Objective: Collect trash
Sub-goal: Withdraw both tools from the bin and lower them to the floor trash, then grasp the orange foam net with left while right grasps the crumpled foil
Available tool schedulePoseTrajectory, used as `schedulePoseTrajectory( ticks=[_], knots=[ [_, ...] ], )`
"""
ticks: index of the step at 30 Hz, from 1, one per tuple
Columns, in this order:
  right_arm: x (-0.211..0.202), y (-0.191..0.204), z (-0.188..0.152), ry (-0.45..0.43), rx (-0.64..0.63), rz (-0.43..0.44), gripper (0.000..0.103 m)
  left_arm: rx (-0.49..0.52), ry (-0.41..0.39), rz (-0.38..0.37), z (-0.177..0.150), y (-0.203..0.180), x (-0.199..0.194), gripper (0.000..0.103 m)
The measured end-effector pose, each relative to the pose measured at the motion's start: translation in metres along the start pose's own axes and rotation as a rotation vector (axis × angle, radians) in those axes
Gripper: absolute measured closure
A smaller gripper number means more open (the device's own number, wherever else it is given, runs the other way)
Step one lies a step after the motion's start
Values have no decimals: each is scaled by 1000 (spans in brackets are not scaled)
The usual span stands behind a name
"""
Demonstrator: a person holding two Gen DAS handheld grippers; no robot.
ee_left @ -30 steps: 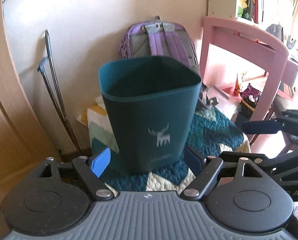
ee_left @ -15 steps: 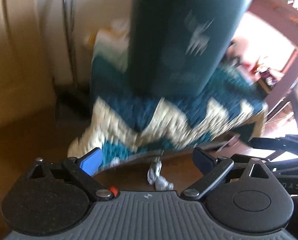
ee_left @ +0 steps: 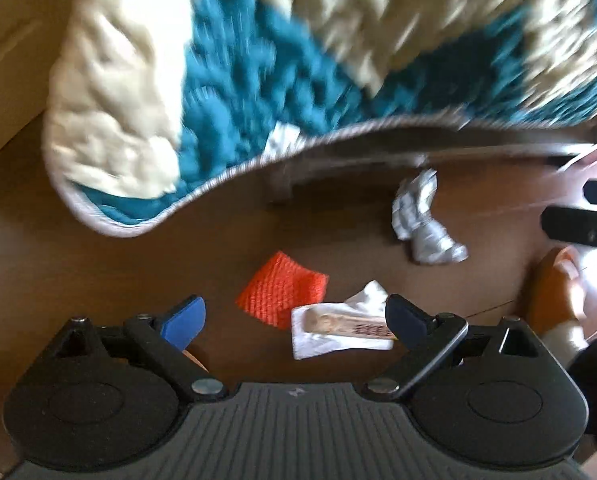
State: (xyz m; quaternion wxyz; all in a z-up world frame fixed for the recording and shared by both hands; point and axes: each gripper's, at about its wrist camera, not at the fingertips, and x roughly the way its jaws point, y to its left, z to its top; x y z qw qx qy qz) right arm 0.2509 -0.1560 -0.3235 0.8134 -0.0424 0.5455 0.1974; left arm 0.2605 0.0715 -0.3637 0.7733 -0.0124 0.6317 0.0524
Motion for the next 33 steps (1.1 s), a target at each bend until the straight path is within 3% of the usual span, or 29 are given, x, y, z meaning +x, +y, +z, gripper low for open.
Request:
schedulePoseTrajectory(
  ticks=[9,16,29,33],
  knots=[
    [108,-8,-6,144,-29,3,36,68,170,4,5,17,115,5],
    [167,-18,-22,216,-89,2,36,182,221,-3,6,5,176,6],
    [222,-19,-29,259,-142,-42,39,230,225,-4,1,-1,220,6],
    [228,-15,-33,263,-143,-43,40,241,214,-23,-1,-1,220,15]
  ],
)
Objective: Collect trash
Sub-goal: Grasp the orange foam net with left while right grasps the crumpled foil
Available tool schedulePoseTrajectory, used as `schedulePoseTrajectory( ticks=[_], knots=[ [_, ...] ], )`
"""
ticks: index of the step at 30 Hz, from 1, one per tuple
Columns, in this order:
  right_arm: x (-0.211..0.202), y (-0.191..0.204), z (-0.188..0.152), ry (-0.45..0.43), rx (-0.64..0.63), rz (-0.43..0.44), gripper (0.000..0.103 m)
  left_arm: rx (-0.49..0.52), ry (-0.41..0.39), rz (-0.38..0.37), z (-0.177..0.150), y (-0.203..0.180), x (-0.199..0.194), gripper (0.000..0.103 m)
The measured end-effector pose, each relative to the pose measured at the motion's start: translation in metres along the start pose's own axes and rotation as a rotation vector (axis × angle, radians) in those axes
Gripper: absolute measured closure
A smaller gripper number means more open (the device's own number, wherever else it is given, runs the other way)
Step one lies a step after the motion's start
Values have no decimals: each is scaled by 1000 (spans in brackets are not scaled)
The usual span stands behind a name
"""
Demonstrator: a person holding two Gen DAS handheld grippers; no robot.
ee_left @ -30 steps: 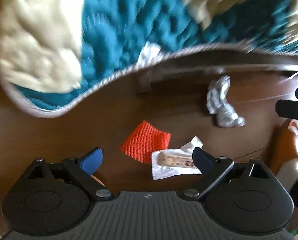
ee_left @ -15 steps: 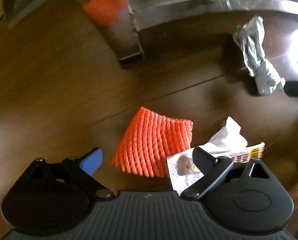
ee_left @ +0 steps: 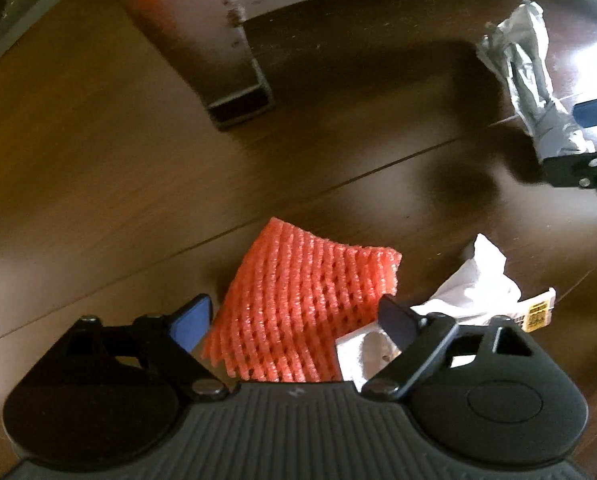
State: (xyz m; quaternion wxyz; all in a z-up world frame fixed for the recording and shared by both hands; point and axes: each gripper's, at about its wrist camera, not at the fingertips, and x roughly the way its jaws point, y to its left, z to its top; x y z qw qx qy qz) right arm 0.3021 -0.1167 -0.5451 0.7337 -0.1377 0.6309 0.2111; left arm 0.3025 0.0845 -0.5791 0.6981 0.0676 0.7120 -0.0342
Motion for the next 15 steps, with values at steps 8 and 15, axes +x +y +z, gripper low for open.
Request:
schedulePoseTrajectory(
  ticks=[8,15],
  knots=[
    [8,10,2,-7,-7,-25,56,20,-13,-54,3,-5,-1,37],
    [-1,15,-2,-11,-70,-69,61,-49,-2,-136,9,5,-7,81]
  ],
)
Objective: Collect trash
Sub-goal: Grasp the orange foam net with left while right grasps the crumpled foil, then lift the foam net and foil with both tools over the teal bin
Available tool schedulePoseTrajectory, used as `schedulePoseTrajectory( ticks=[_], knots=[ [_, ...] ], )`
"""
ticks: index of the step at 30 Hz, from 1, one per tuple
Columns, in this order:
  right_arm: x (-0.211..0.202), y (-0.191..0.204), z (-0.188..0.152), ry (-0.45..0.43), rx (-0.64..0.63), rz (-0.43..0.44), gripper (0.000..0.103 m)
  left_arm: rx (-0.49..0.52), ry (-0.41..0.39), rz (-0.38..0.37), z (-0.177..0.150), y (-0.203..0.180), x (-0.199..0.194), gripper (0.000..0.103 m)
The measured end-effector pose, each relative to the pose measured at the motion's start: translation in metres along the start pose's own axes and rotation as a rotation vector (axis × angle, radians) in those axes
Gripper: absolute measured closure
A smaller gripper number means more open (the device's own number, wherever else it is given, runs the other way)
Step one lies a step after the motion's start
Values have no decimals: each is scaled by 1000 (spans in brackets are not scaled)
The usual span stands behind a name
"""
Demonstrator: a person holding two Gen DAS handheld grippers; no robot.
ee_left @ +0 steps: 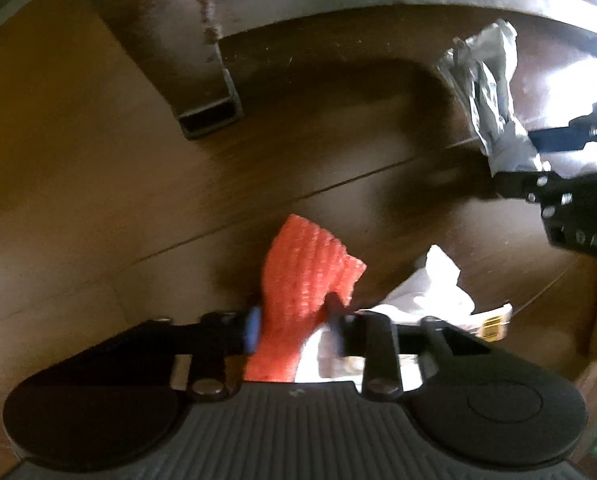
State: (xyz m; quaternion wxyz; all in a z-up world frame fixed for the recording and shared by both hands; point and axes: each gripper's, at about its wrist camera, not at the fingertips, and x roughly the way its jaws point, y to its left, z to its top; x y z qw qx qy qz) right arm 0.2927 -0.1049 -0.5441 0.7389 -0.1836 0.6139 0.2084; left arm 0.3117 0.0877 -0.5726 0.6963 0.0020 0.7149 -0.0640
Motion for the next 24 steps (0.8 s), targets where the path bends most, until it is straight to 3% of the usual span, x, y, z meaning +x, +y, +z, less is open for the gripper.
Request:
schedulePoseTrajectory(
  ticks=[5,12,17,24],
  knots=[
    [-12,-7,0,-1,85,9,62,-18,-15,-19,3,6,-13,85],
    [-43,-5,-2,-22,104,4,63,-72,-24,23,3,9,-45,85],
    [-77,-1,-17,-13,255,49,63,-162,31,27,-15,-1,-69,85],
    [-138,15,-45,-18,357,68,64,-178,30,-21,-44,-37,-110,85]
  ],
)
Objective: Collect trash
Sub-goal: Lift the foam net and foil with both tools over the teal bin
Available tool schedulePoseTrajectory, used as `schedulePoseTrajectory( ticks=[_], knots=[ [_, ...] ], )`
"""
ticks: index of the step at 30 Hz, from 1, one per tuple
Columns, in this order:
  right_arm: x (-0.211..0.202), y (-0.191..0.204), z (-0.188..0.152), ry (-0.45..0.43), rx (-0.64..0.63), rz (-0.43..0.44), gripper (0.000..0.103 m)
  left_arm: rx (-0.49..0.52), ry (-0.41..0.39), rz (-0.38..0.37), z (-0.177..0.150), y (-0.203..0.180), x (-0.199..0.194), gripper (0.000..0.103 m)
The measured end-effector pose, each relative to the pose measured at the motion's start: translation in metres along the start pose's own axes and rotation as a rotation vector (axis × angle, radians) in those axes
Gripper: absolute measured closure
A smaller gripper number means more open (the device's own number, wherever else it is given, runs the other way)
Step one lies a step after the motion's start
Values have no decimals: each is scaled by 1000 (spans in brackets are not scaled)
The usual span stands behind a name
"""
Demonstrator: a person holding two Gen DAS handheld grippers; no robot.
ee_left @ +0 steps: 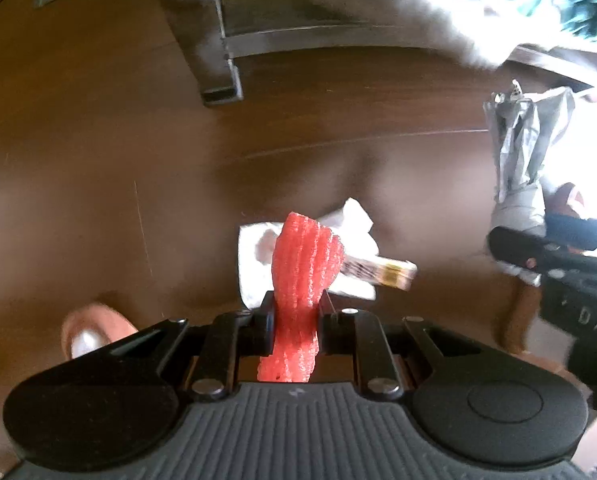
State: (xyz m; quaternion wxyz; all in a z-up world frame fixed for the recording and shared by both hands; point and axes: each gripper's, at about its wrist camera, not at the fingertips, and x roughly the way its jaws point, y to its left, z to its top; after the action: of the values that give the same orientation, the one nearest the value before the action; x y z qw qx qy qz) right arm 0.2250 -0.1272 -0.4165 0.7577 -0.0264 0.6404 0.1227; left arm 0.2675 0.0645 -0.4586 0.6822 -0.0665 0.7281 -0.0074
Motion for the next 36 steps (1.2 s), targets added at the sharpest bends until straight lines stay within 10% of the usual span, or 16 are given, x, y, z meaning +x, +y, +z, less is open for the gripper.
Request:
schedulePoseTrajectory(
  ticks=[10,36],
  knots=[
    [-108,12,-44,-96,21,-1,64,-9,-57,-48,-71,-34,-85,85],
    [-439,42,-19,-850,-146,31,64,54,-924,-42,-94,-74,-463,85]
  ],
)
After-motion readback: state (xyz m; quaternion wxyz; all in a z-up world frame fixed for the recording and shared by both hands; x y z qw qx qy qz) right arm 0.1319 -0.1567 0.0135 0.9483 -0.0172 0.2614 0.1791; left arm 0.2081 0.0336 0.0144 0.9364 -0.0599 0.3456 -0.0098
